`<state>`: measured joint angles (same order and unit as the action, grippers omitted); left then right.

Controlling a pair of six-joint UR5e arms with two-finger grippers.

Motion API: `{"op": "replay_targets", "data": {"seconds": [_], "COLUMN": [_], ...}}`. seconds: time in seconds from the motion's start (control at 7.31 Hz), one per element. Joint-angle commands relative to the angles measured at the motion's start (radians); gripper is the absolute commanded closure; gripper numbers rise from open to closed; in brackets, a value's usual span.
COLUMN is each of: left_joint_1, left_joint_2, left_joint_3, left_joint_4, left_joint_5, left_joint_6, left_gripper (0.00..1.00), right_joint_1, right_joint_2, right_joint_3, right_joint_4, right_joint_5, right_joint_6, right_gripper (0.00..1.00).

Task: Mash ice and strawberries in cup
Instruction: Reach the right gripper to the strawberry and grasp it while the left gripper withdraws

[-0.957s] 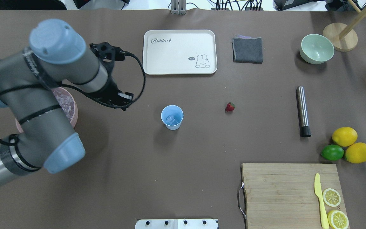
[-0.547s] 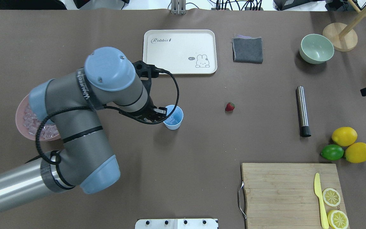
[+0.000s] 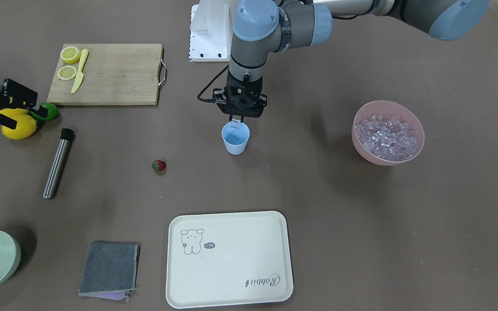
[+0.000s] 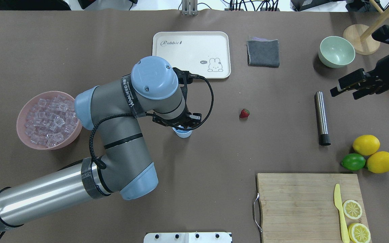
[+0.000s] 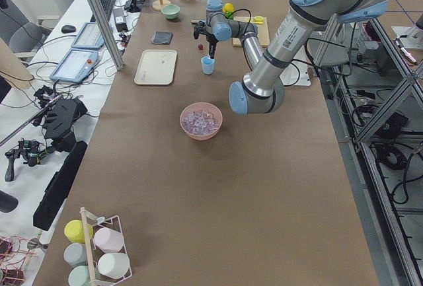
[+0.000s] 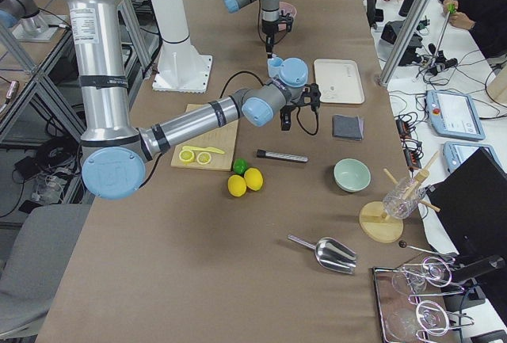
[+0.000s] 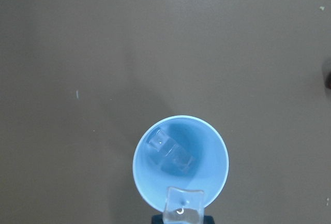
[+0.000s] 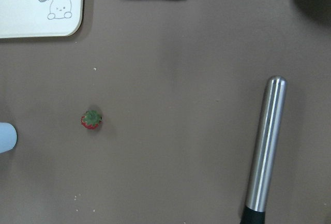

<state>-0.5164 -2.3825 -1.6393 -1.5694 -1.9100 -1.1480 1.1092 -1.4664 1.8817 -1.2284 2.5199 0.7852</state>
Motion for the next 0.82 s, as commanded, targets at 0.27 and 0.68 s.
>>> {"op": "replay_targets", "data": {"seconds": [0.27, 0.68], "left_joint_1": [-0.034, -0.094], "left_joint_2": [0.008, 0.210], "left_joint_3": [-0.005, -0.216], "left_joint_4": [-0.014, -0.003], "left_joint_5": [0.020, 0.014], "left_joint_6": [0.008, 0.111], "left_gripper": [0.02, 0.02], "right_joint_1": [-0.280, -0.391], "right_joint_2": [0.170, 0.291], "right_joint_3": [-0.012, -0.149], "right_joint_4": [0.001, 0.001], "right_joint_5": [-0.266, -0.430], "right_joint_6": [0.253, 0.281], "right_gripper": [0.00, 0.01]}}
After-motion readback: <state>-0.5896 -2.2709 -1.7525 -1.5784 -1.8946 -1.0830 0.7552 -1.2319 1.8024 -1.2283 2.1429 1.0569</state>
